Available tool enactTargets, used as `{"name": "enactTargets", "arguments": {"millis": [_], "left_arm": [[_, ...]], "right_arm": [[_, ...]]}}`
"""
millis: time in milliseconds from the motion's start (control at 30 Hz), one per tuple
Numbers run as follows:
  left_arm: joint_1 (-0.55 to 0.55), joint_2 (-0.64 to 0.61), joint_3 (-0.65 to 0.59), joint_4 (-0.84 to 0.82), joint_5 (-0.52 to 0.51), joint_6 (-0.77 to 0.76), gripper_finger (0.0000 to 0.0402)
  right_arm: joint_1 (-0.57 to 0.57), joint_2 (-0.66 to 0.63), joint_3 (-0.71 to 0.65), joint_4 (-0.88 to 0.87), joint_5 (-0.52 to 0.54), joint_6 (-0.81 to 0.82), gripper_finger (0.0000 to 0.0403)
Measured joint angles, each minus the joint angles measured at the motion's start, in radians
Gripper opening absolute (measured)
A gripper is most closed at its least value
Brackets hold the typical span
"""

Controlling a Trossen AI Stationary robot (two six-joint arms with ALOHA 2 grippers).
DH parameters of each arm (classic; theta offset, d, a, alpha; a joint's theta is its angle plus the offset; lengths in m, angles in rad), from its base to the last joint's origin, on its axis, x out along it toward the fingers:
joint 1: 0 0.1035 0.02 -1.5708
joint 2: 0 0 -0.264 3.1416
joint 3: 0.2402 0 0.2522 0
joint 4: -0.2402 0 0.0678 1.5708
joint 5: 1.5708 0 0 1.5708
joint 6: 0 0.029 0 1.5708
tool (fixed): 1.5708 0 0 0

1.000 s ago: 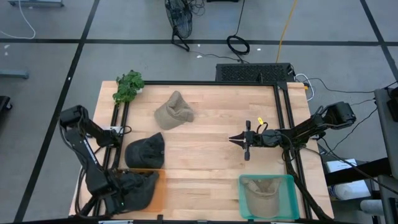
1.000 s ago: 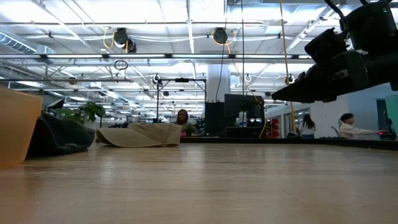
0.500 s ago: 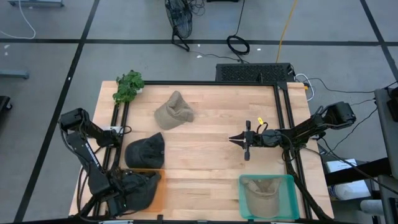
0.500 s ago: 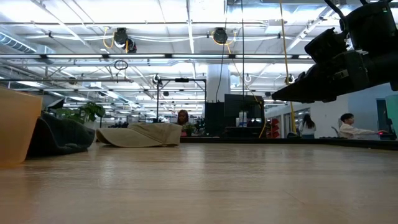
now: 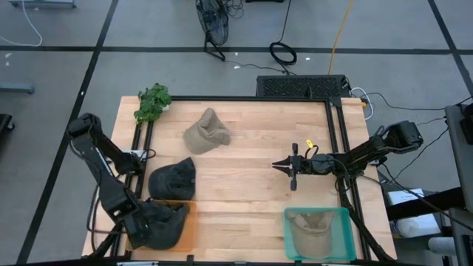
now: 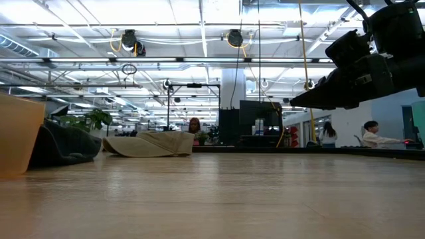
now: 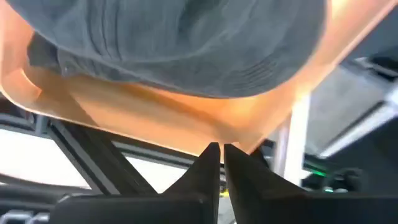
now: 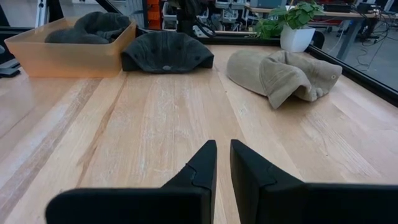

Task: Pick & Place hat
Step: Put the brown cap into the blue bin

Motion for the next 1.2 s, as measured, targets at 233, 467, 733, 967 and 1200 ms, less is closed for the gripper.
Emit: {"name": "enactTargets", "arguments": {"millis": [233,467,733,967,1200], "left_arm": [[0.175,-0.095,0.0,0.021,-0.298,0.313,0.0031],[0.413,-0.157,0.001,0.278,-0.613,0.82,0.0031],[0.697,-0.16,0.001,0.347,-0.606,1.002,0.003],[0.833,-0.137,0.001,0.156,-0.603,0.93,0.003],[0.959,-0.085,0.001,0.229,-0.729,1.008,0.0031]], "right_arm": [[0.0,0.0,0.0,0.0,0.001,-0.01,0.0022],[-0.001,0.0,0.0,0.0,0.001,-0.017,0.0022],[-0.001,0.0,0.0,0.0,0.003,-0.017,0.0022],[-0.002,0.0,0.0,-0.019,0.005,-0.008,0.0022],[-0.01,0.0,0.0,-0.025,0.005,0.003,0.0022]]}}
